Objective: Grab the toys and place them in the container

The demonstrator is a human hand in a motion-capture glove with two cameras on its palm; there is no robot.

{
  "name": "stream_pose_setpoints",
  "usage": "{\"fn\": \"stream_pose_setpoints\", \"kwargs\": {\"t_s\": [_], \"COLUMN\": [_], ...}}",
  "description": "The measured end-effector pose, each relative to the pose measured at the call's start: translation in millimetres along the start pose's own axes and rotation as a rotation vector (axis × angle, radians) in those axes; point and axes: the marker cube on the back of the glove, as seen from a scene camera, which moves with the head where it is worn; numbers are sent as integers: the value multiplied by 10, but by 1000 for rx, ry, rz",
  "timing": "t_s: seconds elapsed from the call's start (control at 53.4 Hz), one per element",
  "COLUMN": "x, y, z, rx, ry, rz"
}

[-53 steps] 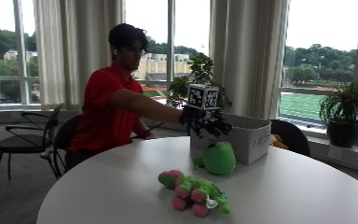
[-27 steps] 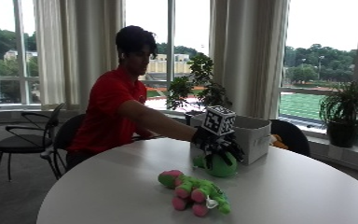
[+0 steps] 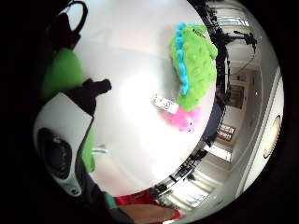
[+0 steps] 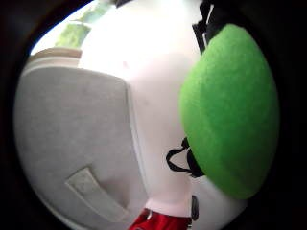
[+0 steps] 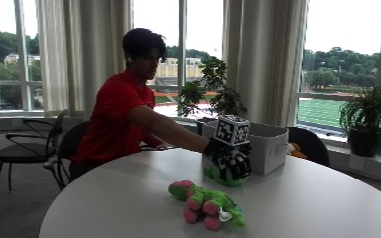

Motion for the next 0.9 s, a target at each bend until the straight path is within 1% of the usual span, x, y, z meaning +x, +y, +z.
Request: {"fn": "stream_pose_setpoints", "kwargs": {"t_s": [0.112, 0.243, 0.337, 0.412, 0.487, 0.562, 0.693, 0.786, 0.899], "x": [151, 304, 397, 402, 268, 136, -303, -707, -1010], "y": [79, 390, 614, 793, 981, 1101, 1347, 1508, 1594], "z": [-80, -204, -504, -927, -1435, -1858, -2329, -2668, -2860], "rx": [-19, -6, 51, 111, 184, 224, 232, 280, 295], "ry": [-71, -105, -142, -165, -150, -141, -112, -91, -91], "rz": [21, 37, 15, 1, -26, -58, -103, -162, -199]}}
